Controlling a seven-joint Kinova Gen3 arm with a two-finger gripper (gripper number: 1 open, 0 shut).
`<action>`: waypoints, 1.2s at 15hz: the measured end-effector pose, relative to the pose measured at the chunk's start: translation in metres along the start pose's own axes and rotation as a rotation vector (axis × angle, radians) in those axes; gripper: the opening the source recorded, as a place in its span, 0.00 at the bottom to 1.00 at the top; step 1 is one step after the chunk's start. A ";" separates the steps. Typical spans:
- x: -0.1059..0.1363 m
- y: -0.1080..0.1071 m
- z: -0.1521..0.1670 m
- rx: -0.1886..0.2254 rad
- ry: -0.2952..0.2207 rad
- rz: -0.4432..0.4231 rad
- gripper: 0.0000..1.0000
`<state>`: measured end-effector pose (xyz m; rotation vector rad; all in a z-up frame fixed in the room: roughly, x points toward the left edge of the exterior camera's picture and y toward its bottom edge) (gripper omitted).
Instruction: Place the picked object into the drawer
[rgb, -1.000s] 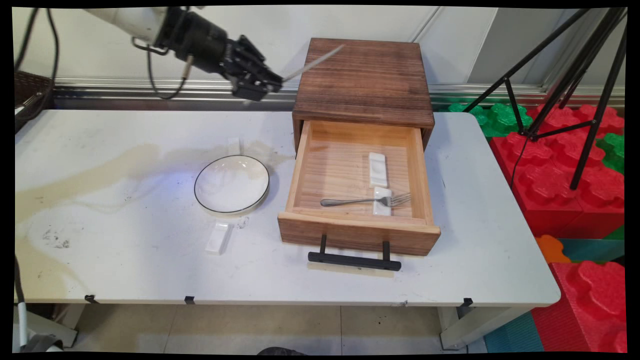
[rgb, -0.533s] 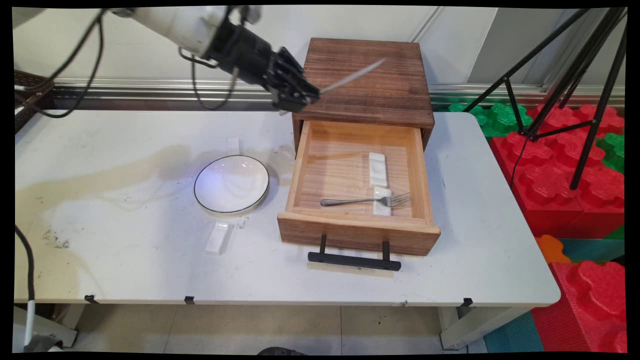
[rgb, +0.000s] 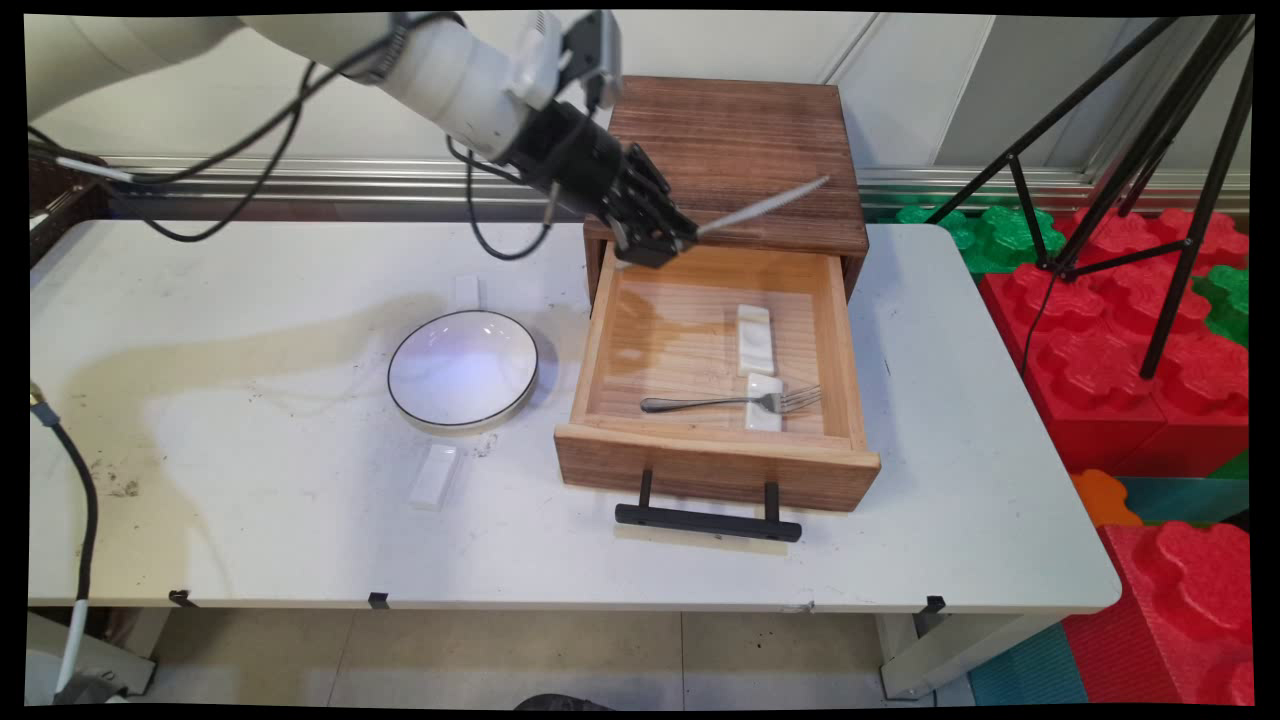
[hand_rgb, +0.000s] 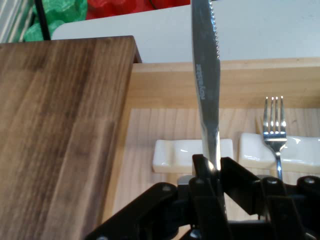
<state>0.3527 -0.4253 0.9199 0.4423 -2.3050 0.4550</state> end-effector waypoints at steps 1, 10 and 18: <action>0.000 0.001 0.008 -0.006 -0.006 -0.002 0.00; -0.004 0.001 0.067 -0.043 -0.063 0.000 0.00; -0.023 0.001 0.094 -0.062 -0.121 0.003 0.00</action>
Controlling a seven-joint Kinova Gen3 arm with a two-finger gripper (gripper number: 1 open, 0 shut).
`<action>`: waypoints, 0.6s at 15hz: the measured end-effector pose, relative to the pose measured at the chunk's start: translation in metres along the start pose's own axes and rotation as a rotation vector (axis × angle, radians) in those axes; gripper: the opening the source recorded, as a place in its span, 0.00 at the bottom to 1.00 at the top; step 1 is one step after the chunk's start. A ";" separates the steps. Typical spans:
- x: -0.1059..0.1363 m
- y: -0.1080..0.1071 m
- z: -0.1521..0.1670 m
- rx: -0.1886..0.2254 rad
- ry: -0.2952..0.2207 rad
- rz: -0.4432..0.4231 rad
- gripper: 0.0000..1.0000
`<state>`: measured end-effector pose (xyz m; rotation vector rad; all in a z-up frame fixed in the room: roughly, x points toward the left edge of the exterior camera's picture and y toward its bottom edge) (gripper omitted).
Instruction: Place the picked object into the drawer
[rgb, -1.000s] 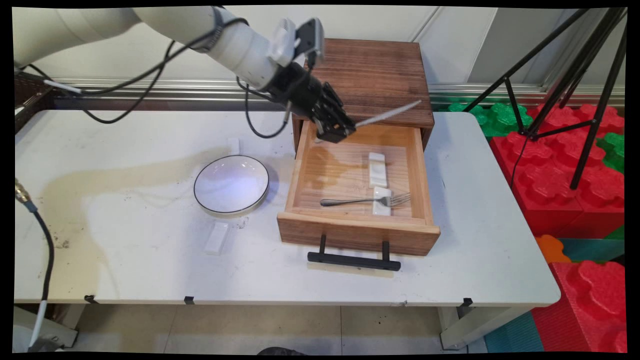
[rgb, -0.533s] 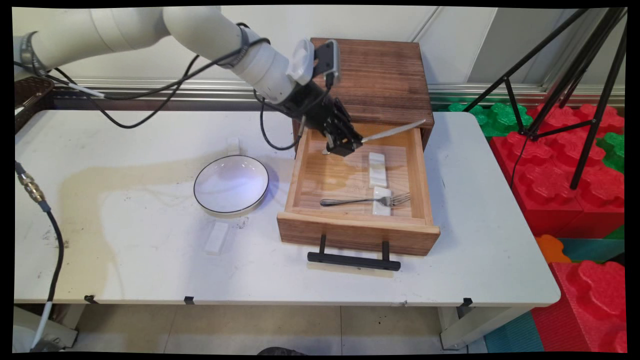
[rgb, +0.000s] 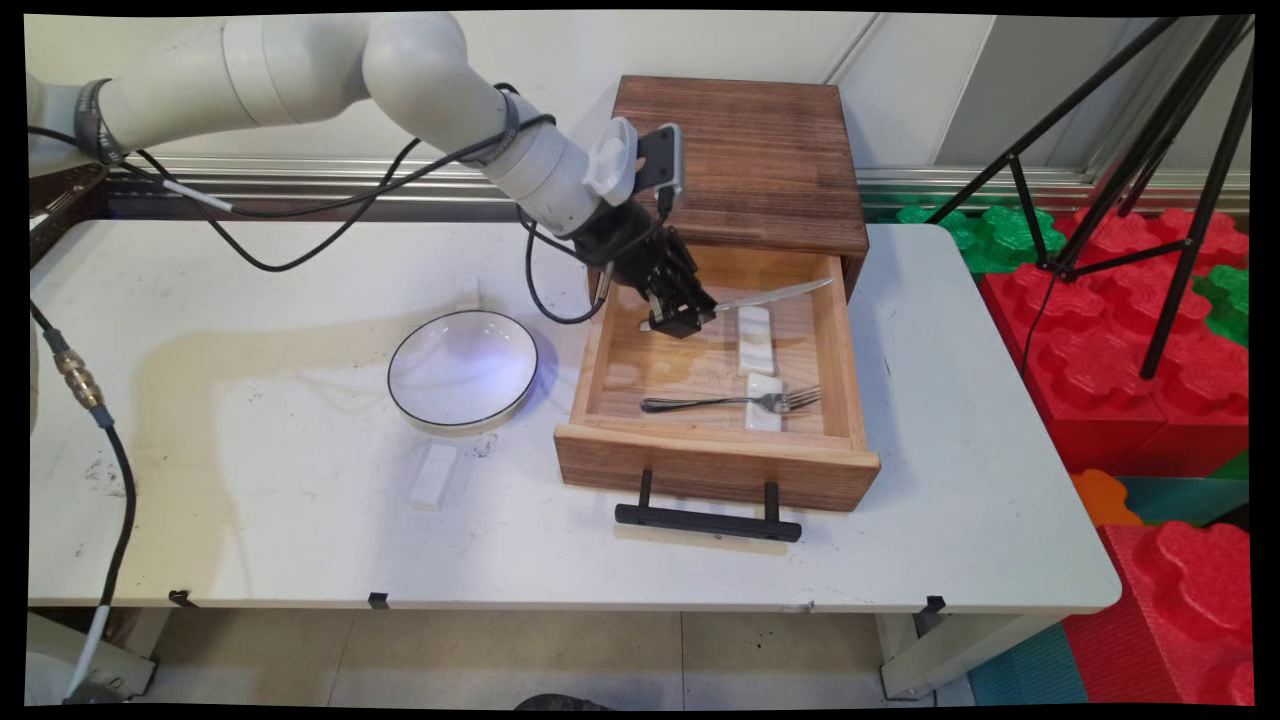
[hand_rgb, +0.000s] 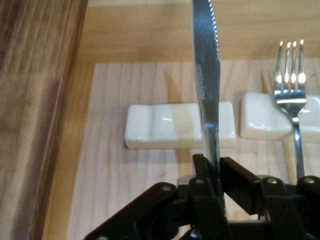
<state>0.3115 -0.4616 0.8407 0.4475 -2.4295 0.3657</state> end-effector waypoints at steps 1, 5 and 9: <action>-0.002 0.000 0.004 -0.002 -0.006 0.001 0.00; -0.007 -0.001 0.014 -0.006 -0.024 0.004 0.00; -0.013 0.000 0.023 -0.010 -0.048 0.008 0.00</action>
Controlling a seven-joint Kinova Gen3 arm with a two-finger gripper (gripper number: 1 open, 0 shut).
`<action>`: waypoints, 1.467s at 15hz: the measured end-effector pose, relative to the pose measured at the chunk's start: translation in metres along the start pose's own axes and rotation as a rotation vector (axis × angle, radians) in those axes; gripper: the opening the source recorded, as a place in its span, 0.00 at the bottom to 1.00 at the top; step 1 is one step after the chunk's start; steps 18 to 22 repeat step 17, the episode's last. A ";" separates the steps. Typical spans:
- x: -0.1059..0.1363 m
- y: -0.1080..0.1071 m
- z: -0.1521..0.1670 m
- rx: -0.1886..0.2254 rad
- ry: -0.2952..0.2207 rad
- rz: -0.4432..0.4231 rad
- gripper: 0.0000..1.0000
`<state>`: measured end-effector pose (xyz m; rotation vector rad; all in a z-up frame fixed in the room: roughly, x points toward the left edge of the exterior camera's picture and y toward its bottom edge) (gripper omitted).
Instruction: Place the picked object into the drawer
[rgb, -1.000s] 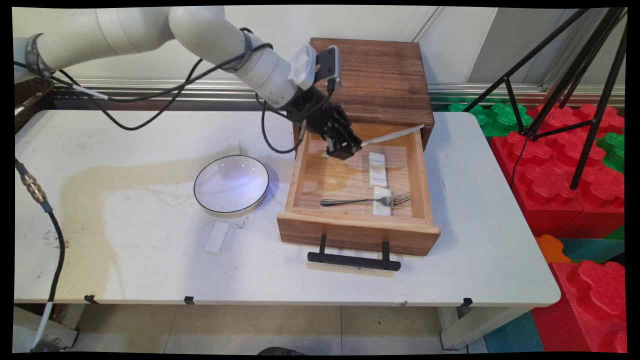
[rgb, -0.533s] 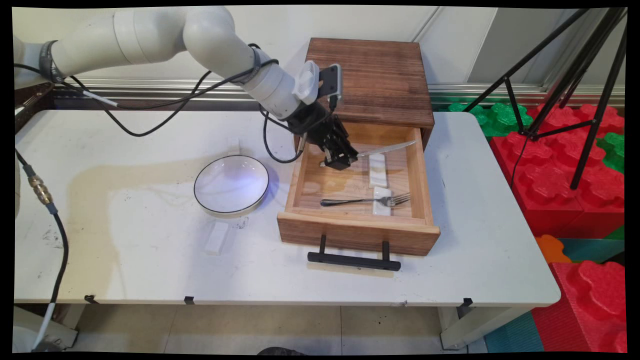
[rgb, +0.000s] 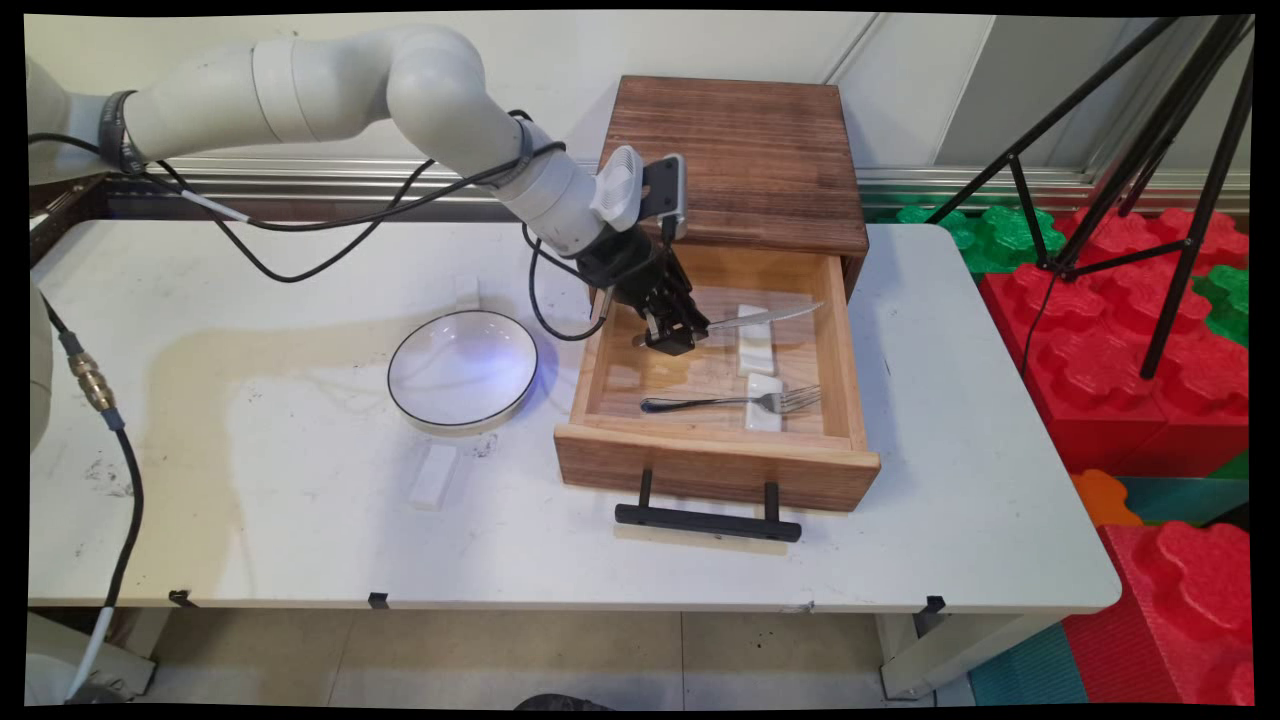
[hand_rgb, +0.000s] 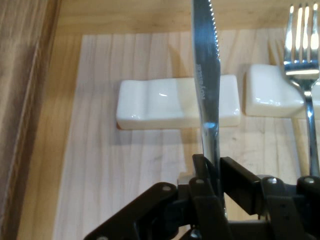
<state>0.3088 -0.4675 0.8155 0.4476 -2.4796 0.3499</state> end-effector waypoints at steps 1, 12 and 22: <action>-0.001 0.000 0.002 0.000 -0.005 0.001 0.00; -0.007 -0.003 0.011 0.007 -0.022 0.009 1.00; -0.007 -0.003 0.011 0.012 -0.017 0.006 1.00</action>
